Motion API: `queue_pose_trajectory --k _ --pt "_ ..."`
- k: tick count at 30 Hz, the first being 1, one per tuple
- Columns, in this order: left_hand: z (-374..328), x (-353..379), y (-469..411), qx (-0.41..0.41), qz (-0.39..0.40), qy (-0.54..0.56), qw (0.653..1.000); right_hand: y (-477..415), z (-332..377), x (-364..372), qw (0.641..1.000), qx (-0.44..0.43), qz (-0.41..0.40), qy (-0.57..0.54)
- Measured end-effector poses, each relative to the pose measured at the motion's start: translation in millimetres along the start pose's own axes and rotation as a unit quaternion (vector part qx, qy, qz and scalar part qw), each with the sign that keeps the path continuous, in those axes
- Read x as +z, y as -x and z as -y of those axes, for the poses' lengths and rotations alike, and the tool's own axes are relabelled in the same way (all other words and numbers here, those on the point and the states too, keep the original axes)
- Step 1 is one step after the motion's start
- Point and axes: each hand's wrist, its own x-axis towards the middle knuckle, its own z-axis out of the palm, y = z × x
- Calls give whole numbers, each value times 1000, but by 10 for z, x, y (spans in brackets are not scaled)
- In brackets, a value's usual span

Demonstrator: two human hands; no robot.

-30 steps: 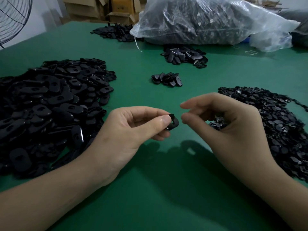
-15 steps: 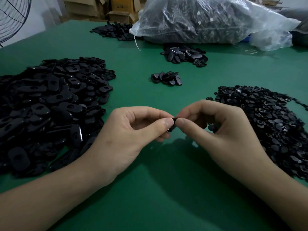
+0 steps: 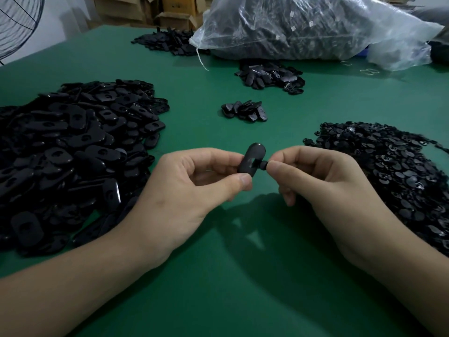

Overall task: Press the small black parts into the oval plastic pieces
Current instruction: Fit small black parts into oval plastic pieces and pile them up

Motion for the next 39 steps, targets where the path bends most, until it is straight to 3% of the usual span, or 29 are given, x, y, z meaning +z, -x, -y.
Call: queue_pose_trajectory --k 13,24,34,39 --pt "-21 11 15 0 10 6 1000 59 47 29 987 -77 -38 139" --pt "0 0 14 -3 22 -13 1000 75 77 16 919 -212 -66 326" --pt "1 16 19 -22 46 -27 998 118 100 102 886 -207 -100 402" --pt "7 17 15 -40 50 -21 998 157 154 164 830 -235 -107 494"
